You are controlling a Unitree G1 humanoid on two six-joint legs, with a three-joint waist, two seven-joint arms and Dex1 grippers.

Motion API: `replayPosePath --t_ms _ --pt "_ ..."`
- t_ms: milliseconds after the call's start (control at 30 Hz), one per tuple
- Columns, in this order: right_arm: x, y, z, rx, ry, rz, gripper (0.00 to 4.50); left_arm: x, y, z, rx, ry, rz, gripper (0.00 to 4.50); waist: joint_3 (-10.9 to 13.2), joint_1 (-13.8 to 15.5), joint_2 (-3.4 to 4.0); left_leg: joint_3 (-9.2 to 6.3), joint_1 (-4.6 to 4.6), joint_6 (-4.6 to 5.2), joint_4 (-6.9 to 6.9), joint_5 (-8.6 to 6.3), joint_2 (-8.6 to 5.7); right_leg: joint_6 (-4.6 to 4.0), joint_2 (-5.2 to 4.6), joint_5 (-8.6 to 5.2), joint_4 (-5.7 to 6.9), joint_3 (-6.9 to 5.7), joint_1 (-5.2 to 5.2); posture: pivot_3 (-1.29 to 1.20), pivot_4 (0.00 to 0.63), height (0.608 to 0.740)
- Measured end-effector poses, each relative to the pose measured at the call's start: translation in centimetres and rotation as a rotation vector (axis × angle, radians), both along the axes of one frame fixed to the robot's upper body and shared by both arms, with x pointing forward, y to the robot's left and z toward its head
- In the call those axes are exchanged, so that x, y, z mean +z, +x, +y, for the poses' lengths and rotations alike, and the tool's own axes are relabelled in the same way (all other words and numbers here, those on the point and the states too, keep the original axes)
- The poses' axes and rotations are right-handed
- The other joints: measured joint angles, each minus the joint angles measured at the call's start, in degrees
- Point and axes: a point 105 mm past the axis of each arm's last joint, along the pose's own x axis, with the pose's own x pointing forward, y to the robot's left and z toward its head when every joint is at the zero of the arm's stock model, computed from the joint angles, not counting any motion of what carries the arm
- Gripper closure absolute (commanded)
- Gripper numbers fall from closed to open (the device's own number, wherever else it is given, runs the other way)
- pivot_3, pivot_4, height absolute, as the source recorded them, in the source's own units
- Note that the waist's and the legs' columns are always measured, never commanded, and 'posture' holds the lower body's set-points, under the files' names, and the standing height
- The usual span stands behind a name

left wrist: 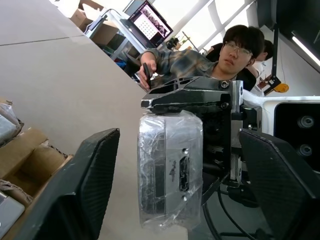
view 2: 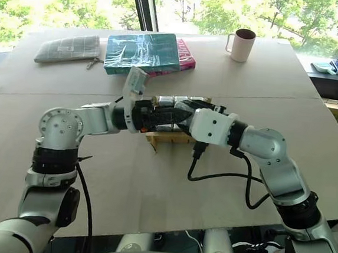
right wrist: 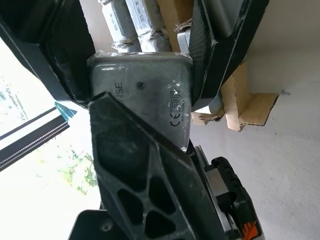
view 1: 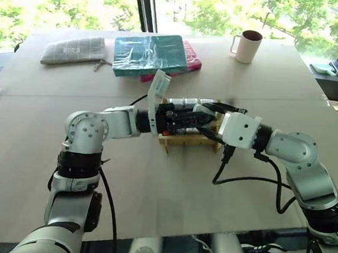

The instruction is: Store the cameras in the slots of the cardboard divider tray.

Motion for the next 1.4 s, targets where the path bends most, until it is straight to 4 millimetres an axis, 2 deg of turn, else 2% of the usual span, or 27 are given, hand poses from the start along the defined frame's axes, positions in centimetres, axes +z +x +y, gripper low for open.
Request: replayPosePath --t_ms 200,233,300,333,433,567,600,700,733,800,900,1033,1167,1267,1400 --pt "0.0 0.0 0.0 -0.004 -0.004 -0.004 2.49 -0.2 0.1 0.0 0.006 0.013 0.007 0.86 0.00 -0.01 0.00 0.00 0.00 0.00 0.00 0.00 0.00 0.00 0.00 0.00 0.00 0.00 0.00 0.00 0.150 0.740" --pt "0.0 0.0 0.0 -0.004 -0.005 -0.004 2.49 -0.2 0.1 0.0 0.007 0.014 0.007 1.37 0.00 -0.01 0.00 0.00 0.00 0.00 0.00 0.00 0.00 0.00 0.00 0.00 0.00 0.00 0.00 0.00 0.150 0.740" --pt "0.0 0.0 0.0 -0.005 -0.005 -0.005 2.49 -0.3 0.1 0.1 0.010 0.015 0.011 2.08 0.00 -0.01 0.00 0.00 0.00 0.00 0.00 0.00 0.00 0.00 0.00 0.00 0.00 0.00 0.00 0.00 0.150 0.740" --pt "0.0 0.1 0.0 -0.006 -0.006 -0.006 2.49 -0.3 0.2 0.1 0.013 0.018 0.012 2.74 0.00 -0.01 0.00 0.00 0.00 0.00 0.00 0.00 0.00 0.00 0.00 0.00 0.00 0.00 0.00 0.00 0.150 0.740" --pt "0.0 0.1 -0.1 -0.008 -0.006 -0.005 2.49 -0.3 0.2 0.1 0.013 0.022 0.008 3.66 0.00 0.00 0.00 0.00 0.00 0.00 0.00 0.00 0.00 0.00 0.00 0.00 0.00 0.00 0.00 0.00 0.150 0.740" --pt "0.0 0.0 -0.2 -0.008 0.000 0.001 2.49 -0.2 0.2 0.0 0.004 0.025 0.003 3.64 0.00 0.01 0.00 0.00 0.00 0.00 0.00 0.00 0.00 0.00 0.00 0.00 0.00 0.00 0.00 0.00 0.150 0.740" --pt "0.0 0.0 -0.3 -0.010 0.004 0.013 1.46 -0.2 0.3 -0.1 -0.001 0.025 0.005 3.64 0.00 0.02 0.00 0.00 0.00 0.00 0.00 0.00 0.00 0.00 0.00 0.00 0.00 -0.01 0.00 0.00 0.150 0.740" --pt "0.4 0.2 -0.9 -0.029 0.037 0.039 0.23 0.4 1.1 0.0 0.023 0.017 -0.035 3.64 0.00 0.04 0.00 0.00 0.00 0.00 0.00 0.00 0.00 -0.01 0.00 0.00 0.00 -0.01 0.00 0.00 0.150 0.740" --pt "0.5 0.4 -1.3 -0.048 0.047 0.042 0.09 0.7 1.3 0.1 0.031 0.012 -0.053 3.64 0.00 0.04 0.00 0.00 0.00 0.00 0.00 0.00 0.00 -0.01 0.00 0.00 0.00 -0.01 0.00 0.00 0.150 0.740" --pt "0.3 0.6 -2.2 -0.094 0.052 0.056 0.09 1.0 1.6 0.2 0.042 0.010 -0.092 3.64 0.00 0.14 0.00 0.00 -0.02 0.00 0.00 0.00 -0.01 -0.02 0.00 0.01 -0.02 -0.01 0.00 0.00 0.150 0.740" --pt "-0.8 0.8 -5.0 -0.213 0.076 0.122 0.09 1.0 2.7 0.5 0.094 0.045 -0.180 3.64 0.00 0.23 -0.01 0.00 -0.06 0.00 -0.02 0.00 -0.03 -0.02 -0.01 0.01 -0.06 -0.02 0.00 0.00 0.150 0.740" --pt "-1.5 -0.1 -7.9 -0.345 0.121 0.183 0.09 1.0 3.7 0.6 0.148 0.104 -0.310 3.64 0.01 0.15 -0.01 0.02 -0.03 0.00 -0.03 -0.01 -0.02 -0.02 -0.01 0.00 -0.05 0.00 0.00 0.00 0.150 0.740" --pt "-2.0 -1.6 -9.1 -0.407 0.154 0.217 0.09 0.6 3.4 1.0 0.098 0.145 -0.346 3.64 0.01 -0.04 -0.01 -0.01 0.00 0.00 -0.03 -0.01 0.01 0.09 0.02 -0.08 -0.02 -0.01 -0.01 0.00 0.150 0.740" --pt "-3.1 -3.2 -10.2 -0.459 0.162 0.267 0.09 -1.0 2.7 2.4 0.014 0.284 -0.341 3.64 0.00 0.03 -0.01 0.03 0.01 0.00 -0.04 -0.01 0.01 0.12 0.01 -0.13 -0.03 0.02 -0.01 0.00 0.150 0.740" --pt "-3.4 -4.5 -10.2 -0.459 0.171 0.289 0.09 -2.4 3.1 2.3 -0.034 0.361 -0.308 3.64 0.00 0.37 -0.04 -0.03 -0.04 0.01 0.07 -0.01 -0.02 0.01 -0.02 -0.25 -0.04 -0.03 0.01 0.00 0.150 0.740"
